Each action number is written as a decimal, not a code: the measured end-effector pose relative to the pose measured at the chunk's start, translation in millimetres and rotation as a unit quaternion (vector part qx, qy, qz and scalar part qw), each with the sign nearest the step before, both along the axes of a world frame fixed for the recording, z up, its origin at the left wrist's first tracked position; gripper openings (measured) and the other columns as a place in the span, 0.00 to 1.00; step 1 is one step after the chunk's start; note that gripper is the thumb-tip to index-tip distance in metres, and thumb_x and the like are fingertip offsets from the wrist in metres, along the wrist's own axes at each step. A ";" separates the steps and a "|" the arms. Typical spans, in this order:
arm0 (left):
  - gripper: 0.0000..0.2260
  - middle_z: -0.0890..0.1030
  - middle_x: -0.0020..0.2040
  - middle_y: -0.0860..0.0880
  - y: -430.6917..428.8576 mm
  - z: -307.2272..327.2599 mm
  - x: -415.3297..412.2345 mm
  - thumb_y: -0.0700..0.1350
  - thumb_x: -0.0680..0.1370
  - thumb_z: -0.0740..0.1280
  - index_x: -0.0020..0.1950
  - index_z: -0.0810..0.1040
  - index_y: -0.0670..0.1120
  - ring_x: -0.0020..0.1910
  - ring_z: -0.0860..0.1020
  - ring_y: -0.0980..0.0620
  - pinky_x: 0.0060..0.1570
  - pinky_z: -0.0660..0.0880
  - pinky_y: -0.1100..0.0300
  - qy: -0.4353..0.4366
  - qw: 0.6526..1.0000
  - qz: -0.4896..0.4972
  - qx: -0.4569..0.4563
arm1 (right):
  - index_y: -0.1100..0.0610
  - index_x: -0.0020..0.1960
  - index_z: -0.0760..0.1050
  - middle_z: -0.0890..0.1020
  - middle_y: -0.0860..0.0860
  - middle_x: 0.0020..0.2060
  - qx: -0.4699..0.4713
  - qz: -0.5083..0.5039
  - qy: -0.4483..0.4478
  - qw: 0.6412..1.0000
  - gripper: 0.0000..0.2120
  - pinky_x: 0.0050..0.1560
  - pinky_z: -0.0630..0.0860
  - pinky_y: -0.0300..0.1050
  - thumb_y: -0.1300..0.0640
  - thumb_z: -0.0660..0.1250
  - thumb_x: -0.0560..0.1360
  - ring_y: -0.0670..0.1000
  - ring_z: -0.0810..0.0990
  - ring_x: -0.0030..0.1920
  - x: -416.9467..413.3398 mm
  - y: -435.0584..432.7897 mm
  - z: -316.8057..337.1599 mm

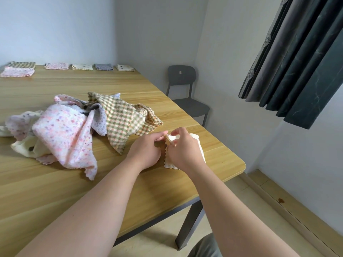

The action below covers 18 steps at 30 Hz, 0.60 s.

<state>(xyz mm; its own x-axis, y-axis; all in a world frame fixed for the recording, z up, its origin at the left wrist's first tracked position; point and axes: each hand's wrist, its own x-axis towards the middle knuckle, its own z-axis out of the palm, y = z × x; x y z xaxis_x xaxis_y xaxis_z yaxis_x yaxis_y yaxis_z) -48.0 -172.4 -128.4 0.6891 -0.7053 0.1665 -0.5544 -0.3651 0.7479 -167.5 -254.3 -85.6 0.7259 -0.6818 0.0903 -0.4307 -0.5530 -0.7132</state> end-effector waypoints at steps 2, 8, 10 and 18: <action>0.29 0.78 0.68 0.59 0.5 0.6 -0.8 0.36 0.77 0.62 0.73 0.73 0.62 0.70 0.74 0.53 0.61 0.70 0.61 -0.003 1.000 -0.003 0.005 | 0.49 0.64 0.69 0.77 0.43 0.38 0.027 0.009 -0.006 1.000 0.15 0.26 0.73 0.37 0.58 0.63 0.79 0.43 0.77 0.32 -0.3 0.7 -0.9; 0.19 0.76 0.72 0.54 -1.2 0.9 -2.3 0.43 0.84 0.58 0.71 0.77 0.59 0.70 0.74 0.51 0.59 0.71 0.60 -0.015 1.000 0.006 0.011 | 0.51 0.63 0.74 0.82 0.45 0.49 0.019 -0.068 -0.076 0.995 0.11 0.35 0.77 0.43 0.51 0.61 0.82 0.46 0.81 0.40 -7.3 -13.1 5.4; 0.17 0.74 0.74 0.54 -1.3 2.3 -4.9 0.49 0.86 0.57 0.74 0.74 0.57 0.72 0.71 0.52 0.66 0.69 0.58 -0.009 1.000 0.005 -0.014 | 0.52 0.65 0.74 0.81 0.48 0.57 -0.087 -0.067 -0.048 0.993 0.13 0.43 0.76 0.43 0.53 0.60 0.83 0.48 0.80 0.48 -11.6 -23.1 1.9; 0.27 0.43 0.82 0.59 -6.8 7.5 -6.9 0.61 0.85 0.42 0.83 0.45 0.55 0.81 0.40 0.57 0.80 0.39 0.49 -0.150 0.956 -0.147 0.206 | 0.51 0.78 0.63 0.66 0.46 0.77 -0.231 0.076 0.160 0.957 0.23 0.76 0.58 0.52 0.47 0.46 0.86 0.53 0.56 0.80 -22.6 -52.8 -28.8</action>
<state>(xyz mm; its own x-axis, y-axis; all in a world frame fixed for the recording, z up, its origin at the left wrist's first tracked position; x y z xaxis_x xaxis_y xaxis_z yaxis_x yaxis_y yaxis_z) -54.9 -179.1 -120.9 0.4159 -0.9094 -0.0086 -0.8450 -0.3899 0.3660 -190.1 -307.2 -114.4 0.8546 -0.5070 0.1122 -0.4755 -0.8509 -0.2233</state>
